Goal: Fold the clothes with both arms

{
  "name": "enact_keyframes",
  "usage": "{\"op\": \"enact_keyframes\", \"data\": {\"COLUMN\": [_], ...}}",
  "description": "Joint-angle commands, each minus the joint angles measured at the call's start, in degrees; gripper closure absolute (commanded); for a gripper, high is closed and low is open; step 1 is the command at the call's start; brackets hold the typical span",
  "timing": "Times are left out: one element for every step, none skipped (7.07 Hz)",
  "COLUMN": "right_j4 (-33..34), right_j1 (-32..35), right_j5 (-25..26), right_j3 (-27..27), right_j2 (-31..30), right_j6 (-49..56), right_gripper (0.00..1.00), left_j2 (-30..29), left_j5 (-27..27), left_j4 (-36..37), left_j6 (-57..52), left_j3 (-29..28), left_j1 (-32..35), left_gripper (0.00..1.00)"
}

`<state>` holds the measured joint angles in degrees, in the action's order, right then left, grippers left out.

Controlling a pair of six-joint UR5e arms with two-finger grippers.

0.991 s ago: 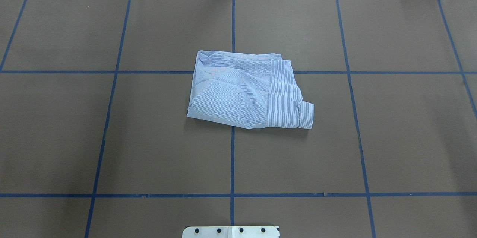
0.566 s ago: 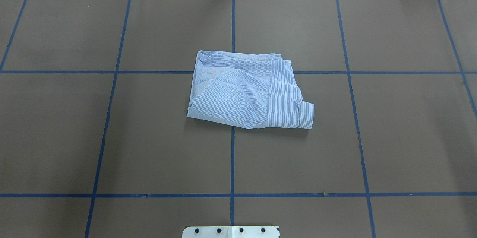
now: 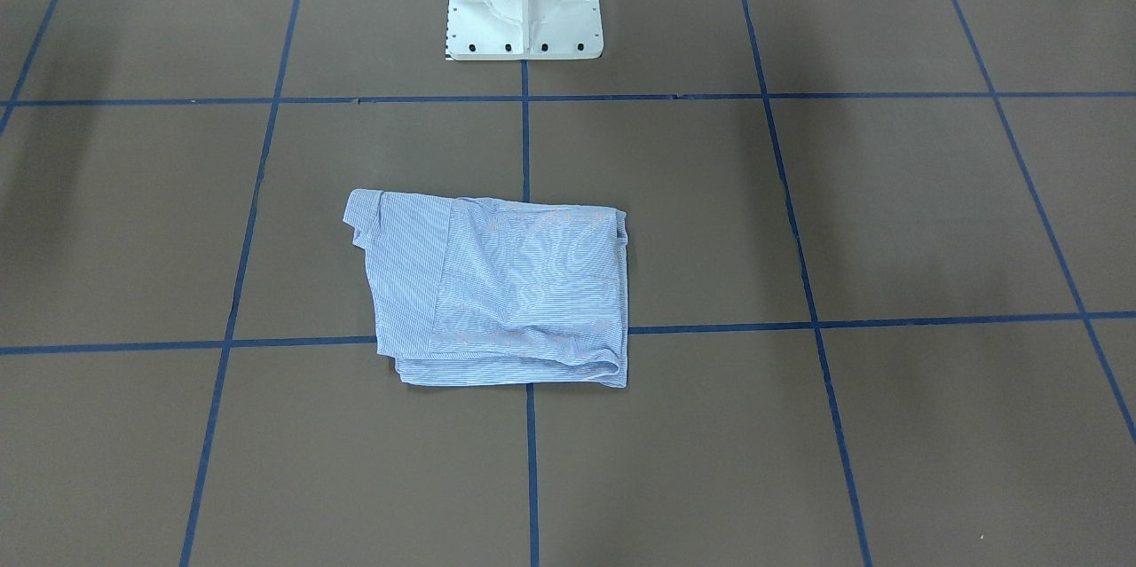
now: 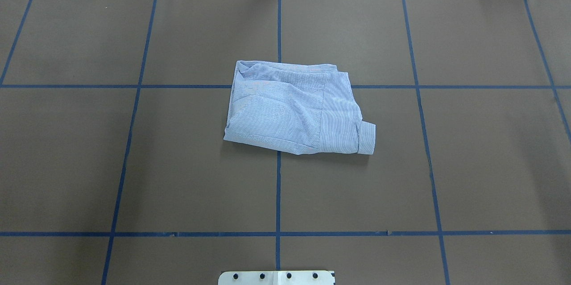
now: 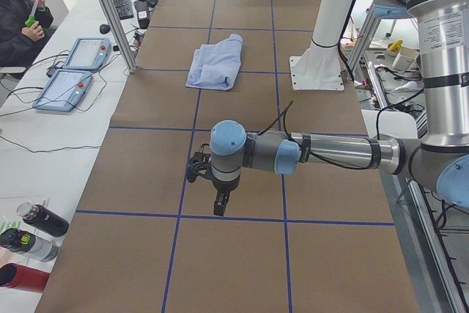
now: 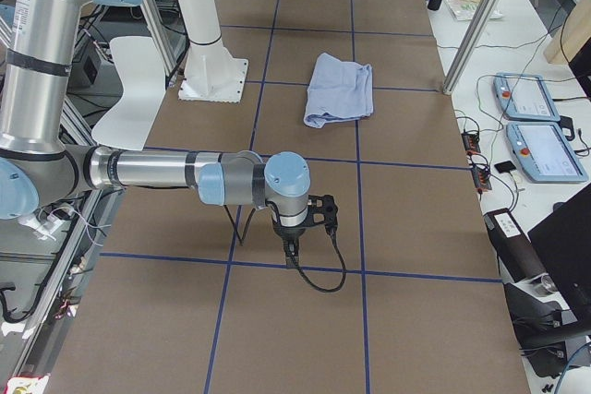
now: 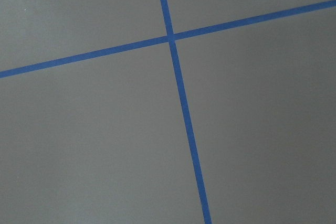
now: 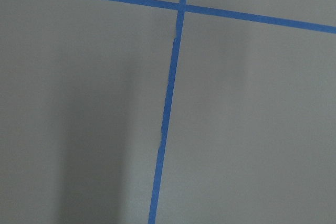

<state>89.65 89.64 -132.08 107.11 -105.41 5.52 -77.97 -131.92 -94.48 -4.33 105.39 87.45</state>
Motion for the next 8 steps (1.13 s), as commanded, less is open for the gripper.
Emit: {"op": "enact_keyframes", "data": {"right_j4": [0.0, 0.1, 0.1, 0.1, 0.1, 0.0, 0.0, 0.0], "right_j1": [0.0, 0.0, 0.0, -0.1, 0.0, -0.1, -0.1, -0.1], "right_j5": [1.0, 1.0, 1.0, 0.9, 0.9, 0.9, 0.9, 0.9], "right_j3": [-0.1, -0.1, -0.1, -0.1, -0.1, -0.1, -0.1, -0.1], "right_j2": [-0.1, -0.1, -0.1, -0.1, -0.1, -0.1, -0.1, -0.1], "right_j6": [-0.1, -0.1, -0.2, -0.2, -0.2, -0.2, -0.2, 0.1], "right_gripper": [0.0, 0.0, 0.0, 0.0, 0.0, 0.0, 0.0, 0.0], "left_j2": [0.0, 0.1, 0.3, 0.6, 0.6, 0.6, 0.6, 0.6], "left_j5": [0.0, 0.0, 0.0, 0.0, -0.1, -0.1, -0.1, -0.1], "left_j4": [0.0, 0.1, 0.1, 0.1, 0.1, 0.1, 0.1, 0.1], "left_j6": [-0.1, -0.1, -0.1, -0.1, -0.1, 0.0, 0.0, 0.1], "left_j3": [0.1, -0.2, -0.5, -0.1, -0.1, -0.4, -0.1, -0.1], "left_j1": [0.0, 0.0, 0.0, 0.0, 0.0, 0.0, 0.0, 0.0], "left_gripper": [0.0, 0.0, 0.0, 0.0, 0.0, 0.0, 0.0, 0.0]}}
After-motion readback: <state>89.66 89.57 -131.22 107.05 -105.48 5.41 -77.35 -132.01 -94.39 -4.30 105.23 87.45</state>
